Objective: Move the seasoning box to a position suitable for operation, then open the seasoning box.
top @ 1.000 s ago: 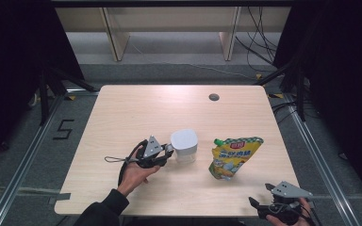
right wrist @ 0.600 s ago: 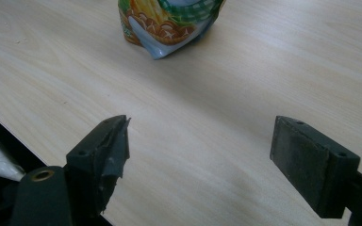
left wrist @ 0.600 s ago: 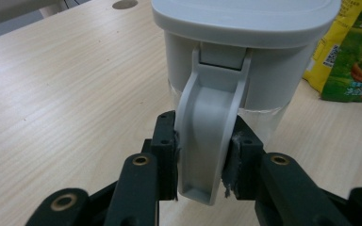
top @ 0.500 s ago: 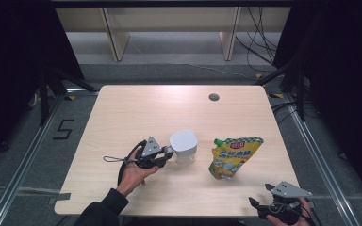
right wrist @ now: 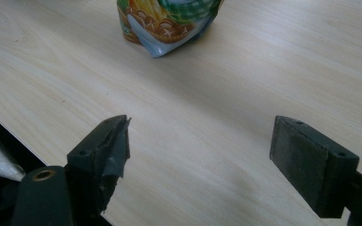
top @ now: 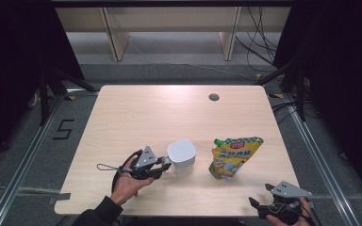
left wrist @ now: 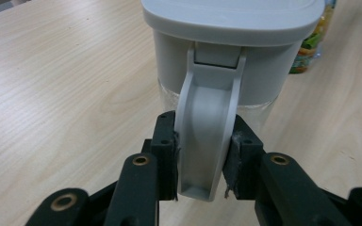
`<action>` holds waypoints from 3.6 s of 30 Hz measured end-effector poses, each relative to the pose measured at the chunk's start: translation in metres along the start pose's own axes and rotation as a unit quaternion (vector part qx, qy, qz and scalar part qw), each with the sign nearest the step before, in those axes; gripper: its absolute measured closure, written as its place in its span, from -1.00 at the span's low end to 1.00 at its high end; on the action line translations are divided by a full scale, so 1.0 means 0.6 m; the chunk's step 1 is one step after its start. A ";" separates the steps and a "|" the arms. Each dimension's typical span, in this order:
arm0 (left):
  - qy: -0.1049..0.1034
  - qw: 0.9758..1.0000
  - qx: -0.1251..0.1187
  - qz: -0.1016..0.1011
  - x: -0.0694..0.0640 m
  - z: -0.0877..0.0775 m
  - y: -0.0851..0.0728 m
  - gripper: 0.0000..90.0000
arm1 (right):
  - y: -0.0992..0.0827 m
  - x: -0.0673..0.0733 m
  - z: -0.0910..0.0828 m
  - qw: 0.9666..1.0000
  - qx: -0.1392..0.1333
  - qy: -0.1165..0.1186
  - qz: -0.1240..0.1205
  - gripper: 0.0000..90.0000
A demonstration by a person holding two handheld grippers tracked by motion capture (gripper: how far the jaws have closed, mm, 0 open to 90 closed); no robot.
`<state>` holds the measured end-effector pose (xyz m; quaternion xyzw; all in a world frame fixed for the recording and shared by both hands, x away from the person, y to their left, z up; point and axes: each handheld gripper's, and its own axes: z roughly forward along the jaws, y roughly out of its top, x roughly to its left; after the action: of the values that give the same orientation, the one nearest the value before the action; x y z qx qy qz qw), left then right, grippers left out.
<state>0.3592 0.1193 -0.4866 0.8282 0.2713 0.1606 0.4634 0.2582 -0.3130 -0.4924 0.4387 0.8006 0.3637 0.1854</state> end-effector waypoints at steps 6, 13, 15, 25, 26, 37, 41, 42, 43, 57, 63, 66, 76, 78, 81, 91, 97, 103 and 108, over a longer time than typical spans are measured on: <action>-0.017 1.000 -0.006 0.006 -0.012 -0.011 -0.009 0.52 | 0.000 0.000 0.000 1.000 0.001 0.000 0.000 -0.52; -0.033 0.999 -0.004 0.010 -0.029 -0.024 -0.016 0.52 | 0.000 0.003 0.000 1.000 0.007 0.007 0.010 -0.52; -0.034 0.999 0.000 0.011 -0.034 -0.028 -0.018 0.52 | 0.000 0.001 0.000 1.000 0.004 0.000 -0.002 -0.52; -0.051 0.998 0.000 0.019 -0.050 -0.036 -0.023 0.52 | 0.001 0.000 0.001 1.000 0.002 0.001 -0.010 -0.51; -0.056 0.998 -0.003 0.015 -0.052 -0.036 -0.023 0.52 | 0.001 0.000 0.001 1.000 0.002 0.001 -0.011 -0.51; -0.083 0.996 -0.001 0.027 -0.069 -0.040 -0.024 0.52 | 0.000 0.002 0.001 1.000 0.000 0.006 0.003 -0.51; -0.086 0.996 -0.001 0.031 -0.064 -0.039 -0.025 0.52 | 0.000 0.002 0.002 1.000 -0.002 0.009 0.005 -0.51; -0.088 0.995 -0.002 0.036 -0.061 -0.038 -0.025 0.52 | 0.000 0.002 0.002 1.000 -0.003 0.010 0.005 -0.51; -0.094 0.995 -0.005 0.032 -0.059 -0.037 -0.025 0.52 | 0.000 0.002 0.002 1.000 -0.001 0.008 0.004 -0.51; -0.049 0.998 -0.006 0.049 -0.035 -0.037 -0.025 0.48 | -0.001 -0.001 0.002 1.000 -0.002 0.017 0.006 -0.51; -0.049 0.997 -0.016 0.050 -0.031 -0.036 -0.027 0.52 | 0.000 -0.005 0.002 1.000 0.001 0.024 -0.008 -0.51; -0.059 0.997 -0.018 0.045 -0.033 -0.037 -0.029 0.52 | 0.000 -0.004 0.002 1.000 0.000 0.020 -0.011 -0.51; -0.061 0.997 -0.015 0.048 -0.042 -0.038 -0.028 0.52 | 0.002 -0.002 0.006 1.000 -0.001 0.013 -0.011 -0.51; -0.062 0.997 -0.018 0.045 -0.043 -0.037 -0.029 0.52 | 0.002 0.002 0.007 1.000 0.004 0.022 0.008 -0.51; -0.067 0.997 -0.019 0.044 -0.041 -0.038 -0.029 0.46 | 0.002 0.000 0.008 1.000 0.000 0.017 -0.003 -0.51; -0.056 0.998 -0.018 0.034 -0.052 -0.071 0.001 -0.22 | 0.004 0.003 0.009 1.000 0.005 0.021 0.002 -0.51; -0.074 0.997 -0.024 0.010 -0.055 -0.084 0.010 -0.20 | 0.004 -0.002 0.007 1.000 0.000 0.022 -0.012 -0.51; -0.077 0.996 -0.034 -0.003 -0.053 -0.100 0.021 0.35 | 0.004 0.008 0.007 0.999 0.001 0.038 0.013 -0.55; -0.081 0.996 -0.041 0.007 -0.051 -0.107 0.031 0.76 | 0.006 0.003 0.007 0.999 -0.005 0.046 -0.010 -0.56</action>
<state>0.3071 0.1366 -0.4376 0.8208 0.2204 0.1075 0.5159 0.2616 -0.3083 -0.4922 0.4129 0.8105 0.3858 0.1541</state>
